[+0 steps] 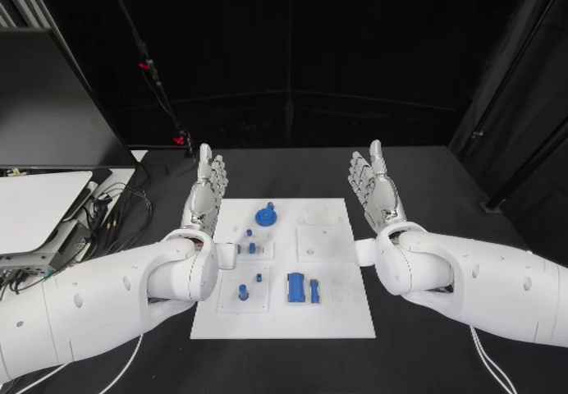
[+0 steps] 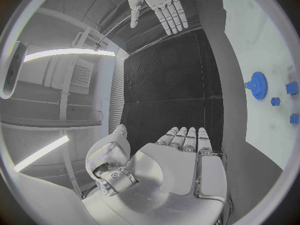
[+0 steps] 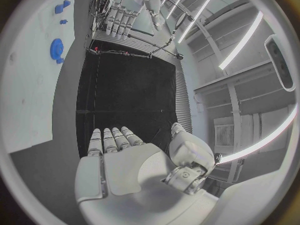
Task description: Assemble the parts on the task board
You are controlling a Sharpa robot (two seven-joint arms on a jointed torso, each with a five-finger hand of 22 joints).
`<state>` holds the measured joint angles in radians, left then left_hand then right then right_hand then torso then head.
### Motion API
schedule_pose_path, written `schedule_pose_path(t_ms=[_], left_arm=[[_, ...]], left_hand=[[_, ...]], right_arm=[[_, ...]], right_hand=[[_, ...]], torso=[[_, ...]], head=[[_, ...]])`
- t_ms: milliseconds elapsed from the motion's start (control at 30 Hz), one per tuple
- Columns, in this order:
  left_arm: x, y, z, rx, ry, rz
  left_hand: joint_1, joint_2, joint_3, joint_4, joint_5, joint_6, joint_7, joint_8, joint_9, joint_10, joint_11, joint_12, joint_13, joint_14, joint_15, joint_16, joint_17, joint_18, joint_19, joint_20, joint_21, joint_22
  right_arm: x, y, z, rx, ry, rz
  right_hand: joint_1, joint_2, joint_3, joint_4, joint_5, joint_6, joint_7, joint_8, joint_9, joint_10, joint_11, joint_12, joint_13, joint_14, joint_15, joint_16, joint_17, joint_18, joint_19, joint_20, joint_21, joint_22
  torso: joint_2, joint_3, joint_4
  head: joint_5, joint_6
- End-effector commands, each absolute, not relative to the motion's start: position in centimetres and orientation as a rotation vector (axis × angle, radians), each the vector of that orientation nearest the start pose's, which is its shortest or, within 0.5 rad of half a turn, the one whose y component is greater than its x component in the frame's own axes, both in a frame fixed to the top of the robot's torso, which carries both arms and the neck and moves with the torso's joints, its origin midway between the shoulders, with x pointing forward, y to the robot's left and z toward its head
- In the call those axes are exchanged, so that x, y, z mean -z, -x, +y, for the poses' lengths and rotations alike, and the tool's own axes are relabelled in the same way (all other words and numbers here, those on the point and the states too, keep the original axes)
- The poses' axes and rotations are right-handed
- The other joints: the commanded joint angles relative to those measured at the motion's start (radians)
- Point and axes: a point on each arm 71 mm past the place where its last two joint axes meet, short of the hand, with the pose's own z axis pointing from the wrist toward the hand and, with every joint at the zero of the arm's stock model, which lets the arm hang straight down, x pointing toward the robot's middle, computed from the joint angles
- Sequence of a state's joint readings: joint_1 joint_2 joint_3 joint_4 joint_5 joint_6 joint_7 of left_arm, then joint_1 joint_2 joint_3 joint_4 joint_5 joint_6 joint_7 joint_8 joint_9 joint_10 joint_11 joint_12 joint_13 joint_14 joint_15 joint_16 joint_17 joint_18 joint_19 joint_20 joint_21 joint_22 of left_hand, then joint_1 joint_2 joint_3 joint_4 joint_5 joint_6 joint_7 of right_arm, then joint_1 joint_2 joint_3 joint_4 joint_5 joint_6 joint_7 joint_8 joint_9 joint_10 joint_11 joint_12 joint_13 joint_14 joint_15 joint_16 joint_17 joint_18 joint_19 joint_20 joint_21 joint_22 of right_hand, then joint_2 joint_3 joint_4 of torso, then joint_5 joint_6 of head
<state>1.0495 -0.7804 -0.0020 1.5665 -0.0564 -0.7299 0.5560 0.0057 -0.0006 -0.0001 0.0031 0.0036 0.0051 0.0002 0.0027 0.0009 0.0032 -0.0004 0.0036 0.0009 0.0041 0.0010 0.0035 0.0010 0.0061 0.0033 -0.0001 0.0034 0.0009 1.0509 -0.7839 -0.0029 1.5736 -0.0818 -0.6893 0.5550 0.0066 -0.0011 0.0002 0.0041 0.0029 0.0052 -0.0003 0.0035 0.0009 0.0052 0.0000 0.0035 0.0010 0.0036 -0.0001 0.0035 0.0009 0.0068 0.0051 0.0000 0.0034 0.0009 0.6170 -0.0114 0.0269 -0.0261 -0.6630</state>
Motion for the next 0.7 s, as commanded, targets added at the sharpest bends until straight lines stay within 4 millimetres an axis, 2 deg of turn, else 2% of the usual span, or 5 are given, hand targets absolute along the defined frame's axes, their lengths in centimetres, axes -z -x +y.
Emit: schedule_pose_path(t_ms=[33,100,200,700], left_arm=[[22.42,-46.18,19.24,1.229,1.209,1.218],[22.42,-46.18,19.24,1.229,1.209,1.218],[22.42,-46.18,19.24,1.229,1.209,1.218],[22.42,-46.18,19.24,1.229,1.209,1.218]], left_hand=[[-0.006,0.001,0.000,-0.003,-0.004,-0.005,0.000,-0.003,-0.001,-0.003,0.000,-0.004,-0.001,-0.004,-0.001,-0.004,-0.001,-0.006,-0.003,0.000,-0.003,-0.001],[-0.006,0.001,0.000,-0.003,-0.004,-0.005,0.000,-0.003,-0.001,-0.003,0.000,-0.004,-0.001,-0.004,-0.001,-0.004,-0.001,-0.006,-0.003,0.000,-0.003,-0.001],[-0.006,0.001,0.000,-0.003,-0.004,-0.005,0.000,-0.003,-0.001,-0.003,0.000,-0.004,-0.001,-0.004,-0.001,-0.004,-0.001,-0.006,-0.003,0.000,-0.003,-0.001],[-0.006,0.001,0.000,-0.003,-0.004,-0.005,0.000,-0.003,-0.001,-0.003,0.000,-0.004,-0.001,-0.004,-0.001,-0.004,-0.001,-0.006,-0.003,0.000,-0.003,-0.001]], right_arm=[[22.42,-46.18,-19.24,-1.229,-1.209,1.218],[22.42,-46.18,-19.24,-1.229,-1.209,1.218],[22.42,-46.18,-19.24,-1.229,-1.209,1.218],[22.42,-46.18,-19.24,-1.229,-1.209,1.218]], right_hand=[[-0.007,0.001,0.000,-0.004,-0.003,-0.005,0.000,-0.004,-0.001,-0.005,0.000,-0.004,-0.001,-0.004,0.000,-0.003,-0.001,-0.007,-0.005,0.000,-0.003,-0.001],[-0.007,0.001,0.000,-0.004,-0.003,-0.005,0.000,-0.004,-0.001,-0.005,0.000,-0.004,-0.001,-0.004,0.000,-0.003,-0.001,-0.007,-0.005,0.000,-0.003,-0.001],[-0.007,0.001,0.000,-0.004,-0.003,-0.005,0.000,-0.004,-0.001,-0.005,0.000,-0.004,-0.001,-0.004,0.000,-0.003,-0.001,-0.007,-0.005,0.000,-0.003,-0.001],[-0.007,0.001,0.000,-0.004,-0.003,-0.005,0.000,-0.004,-0.001,-0.005,0.000,-0.004,-0.001,-0.004,0.000,-0.003,-0.001,-0.007,-0.005,0.000,-0.003,-0.001]], torso=[[-0.054,0.0085,-0.0202],[-0.064,0.0100,-0.0237],[-0.072,0.0113,-0.0267],[-0.073,0.0114,-0.0269]], head=[[0.017,0.040],[0.022,0.052],[0.026,0.062],[0.026,0.063]])
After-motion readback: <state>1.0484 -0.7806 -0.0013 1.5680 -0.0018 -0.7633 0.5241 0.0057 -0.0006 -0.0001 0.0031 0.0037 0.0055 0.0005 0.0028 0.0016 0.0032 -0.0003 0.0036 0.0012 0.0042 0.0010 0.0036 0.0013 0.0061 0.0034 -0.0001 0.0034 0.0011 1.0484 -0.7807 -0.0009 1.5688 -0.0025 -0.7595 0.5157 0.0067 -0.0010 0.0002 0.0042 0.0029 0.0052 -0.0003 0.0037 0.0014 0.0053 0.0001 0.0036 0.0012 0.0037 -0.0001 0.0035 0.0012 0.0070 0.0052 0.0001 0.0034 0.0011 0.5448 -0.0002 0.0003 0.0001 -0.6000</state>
